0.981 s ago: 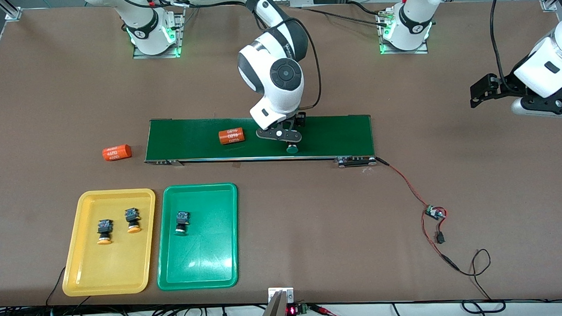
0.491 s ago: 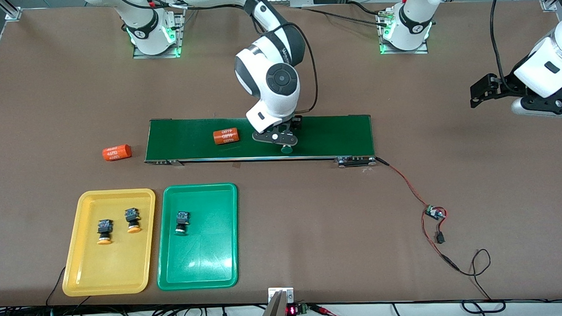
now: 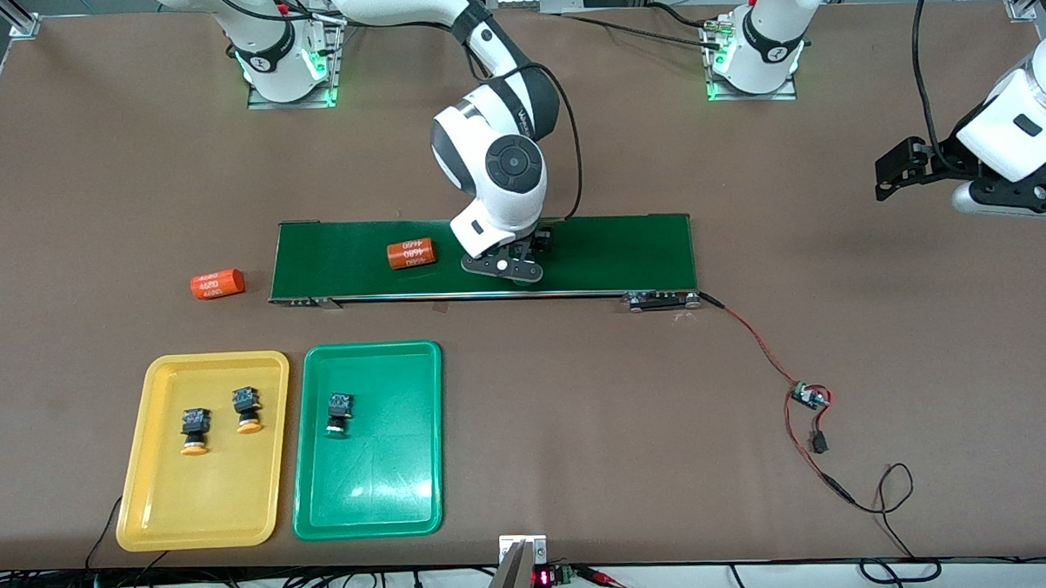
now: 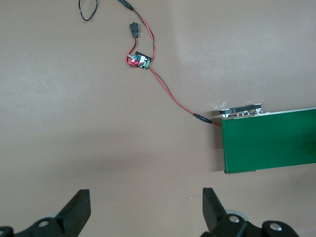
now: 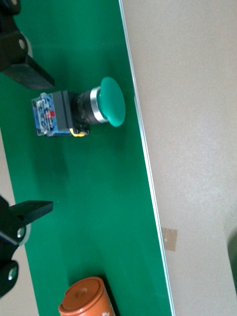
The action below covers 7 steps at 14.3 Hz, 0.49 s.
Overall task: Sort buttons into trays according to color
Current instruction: 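Lift and carry the green button toward the green tray with the right gripper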
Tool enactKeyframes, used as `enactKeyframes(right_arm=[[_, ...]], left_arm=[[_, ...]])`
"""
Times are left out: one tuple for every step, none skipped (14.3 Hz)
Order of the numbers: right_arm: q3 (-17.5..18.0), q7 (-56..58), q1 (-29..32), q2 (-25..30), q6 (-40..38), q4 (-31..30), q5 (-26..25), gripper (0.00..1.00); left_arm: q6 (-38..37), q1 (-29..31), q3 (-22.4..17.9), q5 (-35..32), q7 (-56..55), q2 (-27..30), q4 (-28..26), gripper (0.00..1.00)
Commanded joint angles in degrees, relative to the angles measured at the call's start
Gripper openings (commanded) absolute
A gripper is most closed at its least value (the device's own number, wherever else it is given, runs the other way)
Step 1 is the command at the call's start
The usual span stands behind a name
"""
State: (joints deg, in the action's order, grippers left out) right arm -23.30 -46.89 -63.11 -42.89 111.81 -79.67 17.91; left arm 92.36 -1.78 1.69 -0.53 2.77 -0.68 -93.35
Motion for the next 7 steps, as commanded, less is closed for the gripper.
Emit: enactKeyframes(right_arm=[[0.1,0.8,0.2,0.3,1.6,-0.6,1.1,1.00],[0.1,0.8,0.1,-0.3,2.4,-0.6,1.1,1.00],[0.1,0.7,0.0,-0.8,3.3,-0.6,1.2,1.00],[0.1,0.7,0.1,-1.4,4.4,-0.6,1.3,1.00],[0.1,0.7,0.2,-2.0,5.0,-0.6,1.6,1.00],[0.1,0.8,0.3,-2.3,5.4,-0.6,1.6,1.00],[0.1,0.8,0.4,-2.5,5.4,-0.6,1.6,1.00]], left_arm=[[-1.2,0.0,0.2,-0.1,0.0,-0.9,1.9,1.00],[-1.2,0.0,0.2,-0.1,0.0,-0.9,1.9,1.00],[-1.2,0.0,0.2,-0.1,0.0,-0.9,1.9,1.00],[-1.3,0.0,0.2,-0.1,0.0,-0.9,1.9,1.00],[-1.3,0.0,0.2,-0.1,0.0,-0.9,1.9,1.00],[-1.2,0.0,0.2,-0.1,0.0,-0.9,1.8,1.00],[-1.2,0.0,0.2,-0.1,0.0,-0.9,1.9,1.00]])
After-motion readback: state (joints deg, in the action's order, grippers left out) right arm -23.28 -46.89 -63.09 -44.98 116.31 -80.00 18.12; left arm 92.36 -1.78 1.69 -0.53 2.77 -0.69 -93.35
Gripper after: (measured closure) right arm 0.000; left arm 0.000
